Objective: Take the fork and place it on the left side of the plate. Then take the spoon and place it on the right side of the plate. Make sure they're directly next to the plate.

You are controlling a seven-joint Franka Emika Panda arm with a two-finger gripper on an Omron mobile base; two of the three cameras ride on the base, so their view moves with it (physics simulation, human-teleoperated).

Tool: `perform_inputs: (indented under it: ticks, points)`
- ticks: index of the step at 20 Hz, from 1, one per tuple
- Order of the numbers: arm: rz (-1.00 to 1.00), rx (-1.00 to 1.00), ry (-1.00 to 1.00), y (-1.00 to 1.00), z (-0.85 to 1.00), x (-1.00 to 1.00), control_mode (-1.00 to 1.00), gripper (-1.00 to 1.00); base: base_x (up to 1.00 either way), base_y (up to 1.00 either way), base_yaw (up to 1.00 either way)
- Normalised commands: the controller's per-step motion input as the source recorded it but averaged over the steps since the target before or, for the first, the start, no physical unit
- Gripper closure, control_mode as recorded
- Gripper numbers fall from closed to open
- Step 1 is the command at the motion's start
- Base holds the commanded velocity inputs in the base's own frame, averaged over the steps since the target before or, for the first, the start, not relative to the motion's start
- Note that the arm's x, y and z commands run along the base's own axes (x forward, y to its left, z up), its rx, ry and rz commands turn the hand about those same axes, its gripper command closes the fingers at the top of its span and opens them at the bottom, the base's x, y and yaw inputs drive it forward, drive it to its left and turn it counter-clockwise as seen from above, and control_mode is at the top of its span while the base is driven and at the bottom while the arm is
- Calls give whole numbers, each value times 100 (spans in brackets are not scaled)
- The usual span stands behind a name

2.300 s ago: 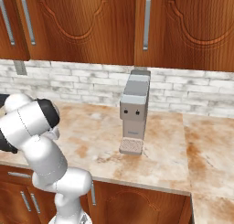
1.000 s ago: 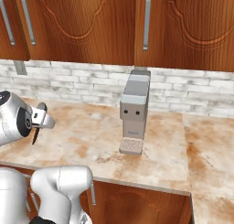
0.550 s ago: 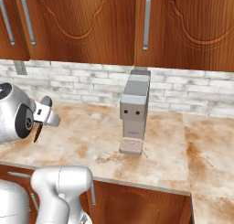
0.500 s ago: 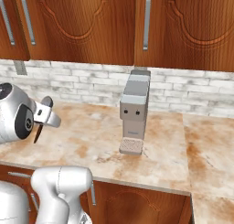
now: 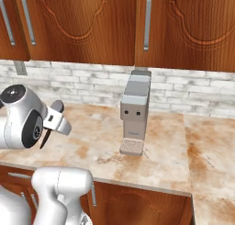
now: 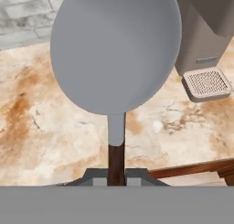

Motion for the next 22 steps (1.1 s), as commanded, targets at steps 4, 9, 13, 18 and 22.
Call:
perform_inputs:
  ticks: [4,9,13,18,22]
  points:
    - [0,0,0,-5,2,0,100,100,-16,-2,0]
    - [0,0,0,0,0,0,100,100,-68,21,0]
    - [0,0,0,0,0,0,100,100,-84,74,7]
    - [0,0,0,0,0,0,100,100,-59,100,25]
    - [0,0,0,0,0,0,100,100,-35,100,33]
